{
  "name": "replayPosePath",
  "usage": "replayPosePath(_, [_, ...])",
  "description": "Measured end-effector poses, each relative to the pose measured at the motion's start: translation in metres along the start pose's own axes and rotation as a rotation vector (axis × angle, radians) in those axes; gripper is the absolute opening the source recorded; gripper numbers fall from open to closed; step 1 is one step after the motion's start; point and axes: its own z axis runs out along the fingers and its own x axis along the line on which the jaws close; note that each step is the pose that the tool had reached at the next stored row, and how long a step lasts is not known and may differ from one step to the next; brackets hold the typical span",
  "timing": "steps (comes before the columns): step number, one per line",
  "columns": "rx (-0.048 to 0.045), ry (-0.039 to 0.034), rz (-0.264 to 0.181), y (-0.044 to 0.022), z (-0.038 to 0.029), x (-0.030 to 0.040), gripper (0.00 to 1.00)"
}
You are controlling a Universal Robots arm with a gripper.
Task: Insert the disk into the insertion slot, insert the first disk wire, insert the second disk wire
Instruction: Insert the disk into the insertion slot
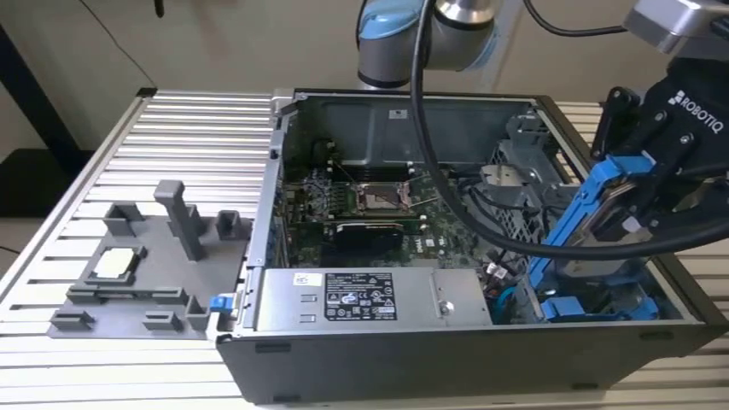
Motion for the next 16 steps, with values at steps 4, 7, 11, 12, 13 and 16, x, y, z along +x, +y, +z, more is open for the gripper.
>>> replayPosePath(4, [-0.0118, -0.0005, 0.000, -0.0059, 0.0027, 0.0015, 0.33])
replayPosePath(7, [-0.0184, -0.0005, 0.000, -0.0119, 0.0045, 0.0025, 0.33])
replayPosePath(11, [-0.0351, -0.0019, 0.003, -0.0147, 0.0073, 0.0027, 0.33])
replayPosePath(12, [-0.0430, -0.0024, 0.003, -0.0155, 0.0077, 0.0027, 0.33])
replayPosePath(13, [-0.0510, -0.0029, 0.003, -0.0163, 0.0079, 0.0028, 0.33])
replayPosePath(16, [-0.0704, -0.0041, 0.003, -0.0190, 0.0073, 0.0030, 0.33])
